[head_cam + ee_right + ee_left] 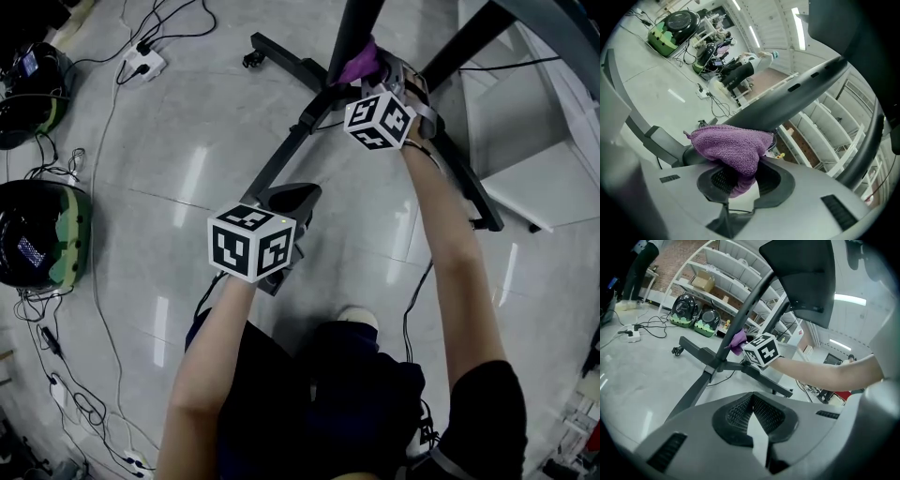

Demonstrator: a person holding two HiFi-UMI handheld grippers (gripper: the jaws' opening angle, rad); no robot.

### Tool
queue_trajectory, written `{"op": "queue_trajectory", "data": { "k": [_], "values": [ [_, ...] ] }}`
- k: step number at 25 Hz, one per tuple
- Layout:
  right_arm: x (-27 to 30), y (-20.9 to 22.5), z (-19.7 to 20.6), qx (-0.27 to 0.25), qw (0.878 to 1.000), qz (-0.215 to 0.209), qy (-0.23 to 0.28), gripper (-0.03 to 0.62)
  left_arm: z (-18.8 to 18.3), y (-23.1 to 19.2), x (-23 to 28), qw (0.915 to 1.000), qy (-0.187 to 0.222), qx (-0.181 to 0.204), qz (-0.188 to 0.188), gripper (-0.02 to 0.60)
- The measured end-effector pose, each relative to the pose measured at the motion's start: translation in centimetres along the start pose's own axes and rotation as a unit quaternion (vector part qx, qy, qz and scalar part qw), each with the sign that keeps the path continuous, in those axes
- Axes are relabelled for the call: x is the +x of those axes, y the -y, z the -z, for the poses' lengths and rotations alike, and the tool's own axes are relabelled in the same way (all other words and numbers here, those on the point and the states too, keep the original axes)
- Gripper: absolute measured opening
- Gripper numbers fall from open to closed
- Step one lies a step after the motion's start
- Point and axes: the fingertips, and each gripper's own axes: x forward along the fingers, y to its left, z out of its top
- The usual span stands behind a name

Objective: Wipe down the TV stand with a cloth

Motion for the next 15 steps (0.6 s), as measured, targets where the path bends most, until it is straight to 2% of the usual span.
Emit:
{"op": "queue_trajectory", "data": {
  "k": [8,15],
  "values": [
    [0.9,-4.6,2.4,-0.002,0.999,-0.037,-0.022,0.097,0.1,-1.0,0.2,0.9999,-0.003,-0.011,-0.013,0.006],
    [0.9,-7.9,3.6,-0.026,0.997,-0.066,-0.029,0.097,0.4,-0.9,0.5,0.9998,-0.012,-0.008,-0.011,0.006]
  ]
}}
